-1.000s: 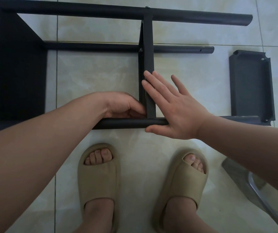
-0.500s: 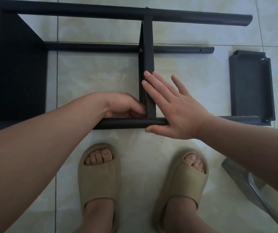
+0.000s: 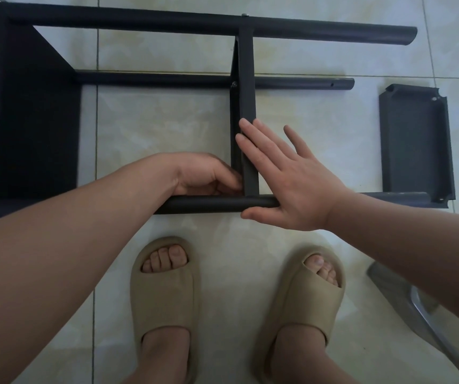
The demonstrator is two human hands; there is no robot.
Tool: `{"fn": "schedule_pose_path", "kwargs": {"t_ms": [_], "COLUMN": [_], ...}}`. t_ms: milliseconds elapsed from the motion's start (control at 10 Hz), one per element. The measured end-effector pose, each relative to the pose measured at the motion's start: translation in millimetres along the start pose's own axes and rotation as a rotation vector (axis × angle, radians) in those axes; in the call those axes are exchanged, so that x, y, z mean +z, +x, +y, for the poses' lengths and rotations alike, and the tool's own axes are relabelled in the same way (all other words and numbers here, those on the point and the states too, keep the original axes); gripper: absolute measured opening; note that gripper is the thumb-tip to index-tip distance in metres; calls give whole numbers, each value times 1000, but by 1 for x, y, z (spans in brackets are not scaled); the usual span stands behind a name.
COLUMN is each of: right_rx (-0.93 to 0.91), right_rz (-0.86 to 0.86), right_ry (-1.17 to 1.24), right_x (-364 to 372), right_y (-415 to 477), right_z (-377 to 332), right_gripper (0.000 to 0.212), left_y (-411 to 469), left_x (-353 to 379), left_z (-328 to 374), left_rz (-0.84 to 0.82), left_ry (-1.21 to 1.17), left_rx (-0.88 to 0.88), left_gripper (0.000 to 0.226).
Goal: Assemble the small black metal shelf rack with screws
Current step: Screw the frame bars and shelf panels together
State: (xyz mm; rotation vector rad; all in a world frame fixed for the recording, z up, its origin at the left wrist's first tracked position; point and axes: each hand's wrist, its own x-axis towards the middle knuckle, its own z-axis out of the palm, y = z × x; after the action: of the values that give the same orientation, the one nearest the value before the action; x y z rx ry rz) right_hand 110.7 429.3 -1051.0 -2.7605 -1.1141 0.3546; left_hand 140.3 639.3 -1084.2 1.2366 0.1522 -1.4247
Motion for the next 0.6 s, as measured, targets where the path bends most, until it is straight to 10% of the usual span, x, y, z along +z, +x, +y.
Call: {"fn": "schedule_pose_path", "kwargs": {"t_ms": [600], "right_rx": [1], "right_rz": [12], "right_ry": [3], "right_x": [1], "right_y": [0], "right_z": [0], "right_gripper": [104], "left_y": [-2], "left_x": [3], "left_z": [2], "left_rz": [14], "left_ry": [10], "left_rx": [8], "left_gripper": [21]}}
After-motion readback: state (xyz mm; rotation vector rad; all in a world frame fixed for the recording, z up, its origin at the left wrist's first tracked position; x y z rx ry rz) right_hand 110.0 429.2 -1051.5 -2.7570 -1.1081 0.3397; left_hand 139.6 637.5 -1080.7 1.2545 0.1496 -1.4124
